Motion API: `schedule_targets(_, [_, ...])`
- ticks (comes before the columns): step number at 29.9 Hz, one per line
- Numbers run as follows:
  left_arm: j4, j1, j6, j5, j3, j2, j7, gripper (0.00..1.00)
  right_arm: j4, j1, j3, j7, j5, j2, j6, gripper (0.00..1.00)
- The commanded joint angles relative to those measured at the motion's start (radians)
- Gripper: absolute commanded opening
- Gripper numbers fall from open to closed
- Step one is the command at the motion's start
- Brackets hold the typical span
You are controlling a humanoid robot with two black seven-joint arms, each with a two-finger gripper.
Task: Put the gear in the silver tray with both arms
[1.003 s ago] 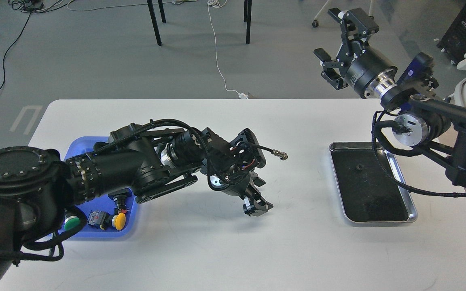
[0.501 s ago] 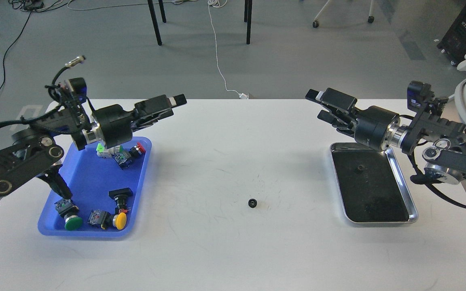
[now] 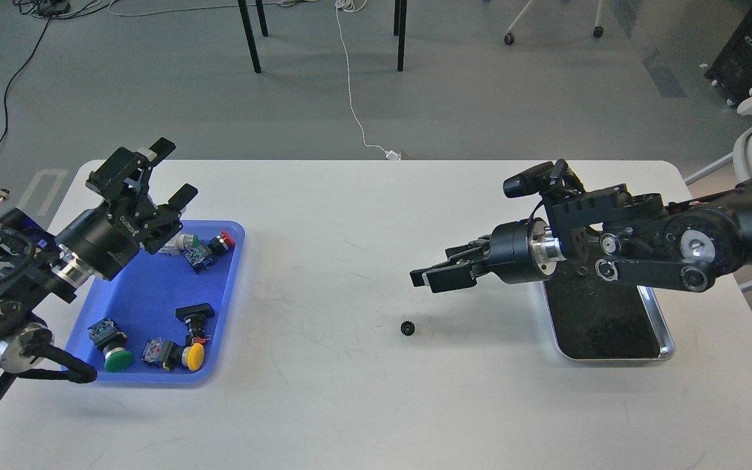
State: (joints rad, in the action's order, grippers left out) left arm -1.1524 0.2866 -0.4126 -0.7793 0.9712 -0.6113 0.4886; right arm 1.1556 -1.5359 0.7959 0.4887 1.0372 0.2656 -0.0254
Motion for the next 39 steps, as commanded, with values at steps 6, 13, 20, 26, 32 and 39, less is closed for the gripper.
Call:
schedule_targets(6, [-0.013, -0.003, 0.002, 0.0, 0.004, -0.001, 0.0, 0.98, -0.103, -0.021, 0.143, 0.0, 0.08, -0.225, 0.027, 0.99])
schedule_targets(13, [-0.015, -0.02, 0.0, 0.0, 0.023, -0.001, 0.0, 0.98, -0.175, 0.053, 0.198, 0.0, 0.08, -0.266, 0.153, 0.98])
schedule_targets(20, [-0.017, -0.029, 0.002, 0.0, 0.023, -0.001, 0.0, 0.98, -0.189, 0.057, 0.226, 0.0, 0.077, -0.266, 0.154, 0.92])
schedule_targets(26, [-0.027, -0.03, 0.003, 0.0, 0.023, 0.001, 0.0, 0.98, -0.175, 0.063, 0.218, 0.0, 0.069, -0.266, 0.176, 0.92])
schedule_targets(32, [-0.027, -0.044, 0.005, -0.002, 0.023, 0.007, 0.0, 0.98, -0.166, 0.074, 0.216, 0.0, 0.067, -0.266, 0.18, 0.91])
schedule_targets(39, [-0.027, -0.064, 0.005, -0.005, 0.023, 0.005, 0.0, 0.98, -0.166, 0.112, 0.218, 0.0, 0.069, -0.266, 0.232, 0.8])
